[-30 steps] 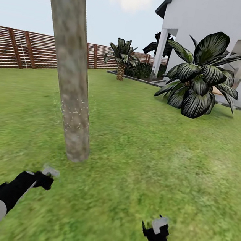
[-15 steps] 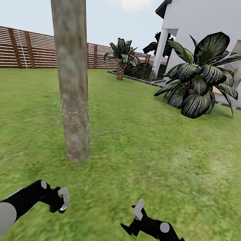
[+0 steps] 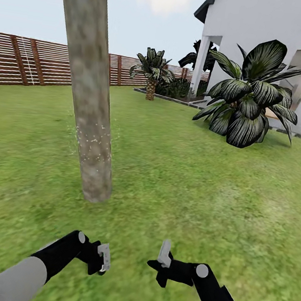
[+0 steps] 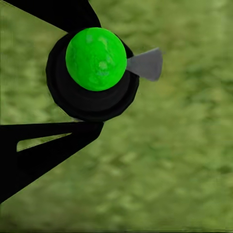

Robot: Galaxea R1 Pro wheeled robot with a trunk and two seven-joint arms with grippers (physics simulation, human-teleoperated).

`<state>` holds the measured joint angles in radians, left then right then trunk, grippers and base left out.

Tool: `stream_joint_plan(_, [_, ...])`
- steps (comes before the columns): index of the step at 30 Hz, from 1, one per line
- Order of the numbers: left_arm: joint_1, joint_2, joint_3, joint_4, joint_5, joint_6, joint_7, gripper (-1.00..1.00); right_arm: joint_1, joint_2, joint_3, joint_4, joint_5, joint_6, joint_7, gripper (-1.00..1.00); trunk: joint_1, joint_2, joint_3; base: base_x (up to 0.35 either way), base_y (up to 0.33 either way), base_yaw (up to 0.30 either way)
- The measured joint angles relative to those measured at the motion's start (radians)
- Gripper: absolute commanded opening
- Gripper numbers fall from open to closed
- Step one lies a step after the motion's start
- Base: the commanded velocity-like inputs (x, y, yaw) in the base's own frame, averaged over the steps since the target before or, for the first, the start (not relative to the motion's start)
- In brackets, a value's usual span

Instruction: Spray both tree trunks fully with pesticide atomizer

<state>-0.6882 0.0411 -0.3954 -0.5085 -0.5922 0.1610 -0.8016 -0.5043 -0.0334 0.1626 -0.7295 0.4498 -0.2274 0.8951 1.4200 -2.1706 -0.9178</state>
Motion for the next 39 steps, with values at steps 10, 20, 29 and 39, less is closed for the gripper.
stream_joint_plan(10, [-0.002, -0.067, -0.004, -0.004, 0.003, 0.0, 0.005, -1.0, 0.0, 0.024, 0.0, -0.006, 0.001, -0.001, 0.014, -1.0, 0.0, 0.0, 0.0, 0.0, 0.0, 0.0])
stream_joint_plan(20, [0.0, -0.11, -0.005, -0.003, 0.004, -0.015, 0.002, -1.0, 0.0, 0.027, 0.0, -0.019, 0.001, -0.001, 0.014, -1.0, 0.0, 0.0, 0.0, 0.0, 0.0, 0.0])
stream_joint_plan(29, [0.0, -0.123, -0.004, -0.003, 0.005, -0.059, -0.001, -1.0, 0.0, 0.027, 0.0, -0.021, 0.001, -0.001, 0.014, -1.0, 0.0, 0.0, 0.0, 0.0, 0.0, 0.0])
stream_joint_plan(39, [0.0, -0.142, -0.024, -0.003, 0.003, -0.066, -0.042, -1.0, 0.0, 0.027, 0.0, -0.021, 0.002, -0.001, 0.014, -1.0, 0.0, 0.0, 0.0, 0.0, 0.0, 0.0])
